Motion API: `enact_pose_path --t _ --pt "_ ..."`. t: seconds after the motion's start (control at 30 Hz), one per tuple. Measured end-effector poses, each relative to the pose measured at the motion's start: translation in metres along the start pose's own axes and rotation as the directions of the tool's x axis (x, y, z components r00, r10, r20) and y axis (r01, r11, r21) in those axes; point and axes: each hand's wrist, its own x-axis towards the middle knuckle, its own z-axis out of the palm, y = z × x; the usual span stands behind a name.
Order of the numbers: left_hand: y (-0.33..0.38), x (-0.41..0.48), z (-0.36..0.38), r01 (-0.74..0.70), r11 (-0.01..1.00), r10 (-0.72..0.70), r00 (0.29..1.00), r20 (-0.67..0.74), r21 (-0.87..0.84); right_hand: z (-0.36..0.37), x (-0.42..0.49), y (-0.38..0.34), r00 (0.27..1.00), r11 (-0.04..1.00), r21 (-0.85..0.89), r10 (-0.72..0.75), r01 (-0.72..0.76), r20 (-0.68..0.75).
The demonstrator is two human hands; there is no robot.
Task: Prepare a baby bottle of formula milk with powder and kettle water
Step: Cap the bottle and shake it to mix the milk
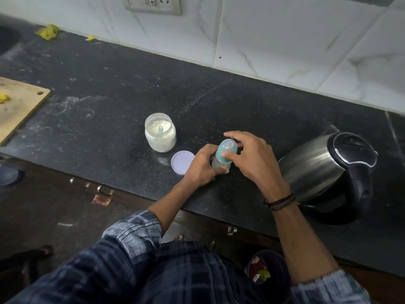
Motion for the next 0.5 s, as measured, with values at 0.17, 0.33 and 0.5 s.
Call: enact_pose_path --t 0.17,0.33,0.5 --pt "0.0004 -0.0008 0.0000 0.006 1.000 -0.006 1.000 -0.014 0.001 0.0068 0.0014 -0.0012 0.995 0.995 -0.054 0.076 -0.079 -0.067" --pt "0.0012 -0.0008 -0.0008 0.003 1.000 -0.003 1.000 -0.010 0.002 0.0049 -0.0018 -0.0018 0.996 0.999 0.002 0.033 -0.033 -0.087" --pt "0.0010 -0.0008 -0.0003 -0.010 1.000 0.010 1.000 0.000 0.010 0.0071 -0.0022 -0.0008 0.998 0.999 -0.010 0.048 -0.048 -0.035"
